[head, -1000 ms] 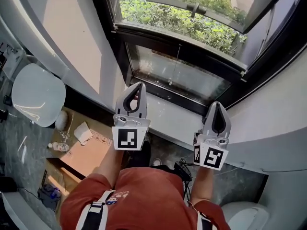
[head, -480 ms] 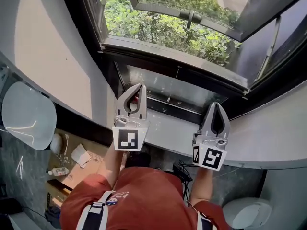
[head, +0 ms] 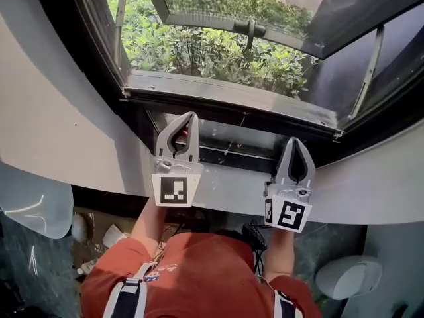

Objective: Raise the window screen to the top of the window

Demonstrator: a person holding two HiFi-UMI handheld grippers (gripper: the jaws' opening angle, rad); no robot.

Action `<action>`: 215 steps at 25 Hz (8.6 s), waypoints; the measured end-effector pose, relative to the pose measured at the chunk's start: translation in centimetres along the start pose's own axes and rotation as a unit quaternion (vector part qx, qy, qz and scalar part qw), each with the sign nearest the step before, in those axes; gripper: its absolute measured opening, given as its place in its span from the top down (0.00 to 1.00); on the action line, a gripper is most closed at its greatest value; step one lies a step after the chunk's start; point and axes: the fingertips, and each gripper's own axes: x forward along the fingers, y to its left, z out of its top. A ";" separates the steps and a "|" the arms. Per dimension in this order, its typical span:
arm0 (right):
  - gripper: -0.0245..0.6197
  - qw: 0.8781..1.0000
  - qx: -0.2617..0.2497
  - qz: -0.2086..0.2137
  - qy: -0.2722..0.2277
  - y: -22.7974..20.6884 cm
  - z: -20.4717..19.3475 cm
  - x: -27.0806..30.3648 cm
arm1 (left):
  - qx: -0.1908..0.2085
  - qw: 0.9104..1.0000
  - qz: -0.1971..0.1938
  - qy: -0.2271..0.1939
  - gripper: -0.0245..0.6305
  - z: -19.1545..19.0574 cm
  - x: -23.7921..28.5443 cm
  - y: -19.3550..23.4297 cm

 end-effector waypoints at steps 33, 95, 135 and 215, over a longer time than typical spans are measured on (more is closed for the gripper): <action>0.61 0.908 -0.305 0.240 0.158 2.1 -9.4 2.7 | 0.358 0.920 -0.115 0.112 0.78 -6.4 3.3 -2.1; 0.87 0.869 -0.430 0.201 0.141 -1.2 -6.1 5.4 | 0.531 0.812 -0.177 0.163 0.89 -4.2 5.4 -0.9; 0.86 0.845 -0.529 0.069 -0.039 -6.6 16.4 13.7 | 0.594 0.803 -0.002 -0.044 0.86 19.5 11.6 2.5; 0.92 0.770 -0.634 -0.073 -0.017 -13.6 47.9 24.0 | 0.669 0.723 0.152 -0.077 0.91 52.3 20.1 6.7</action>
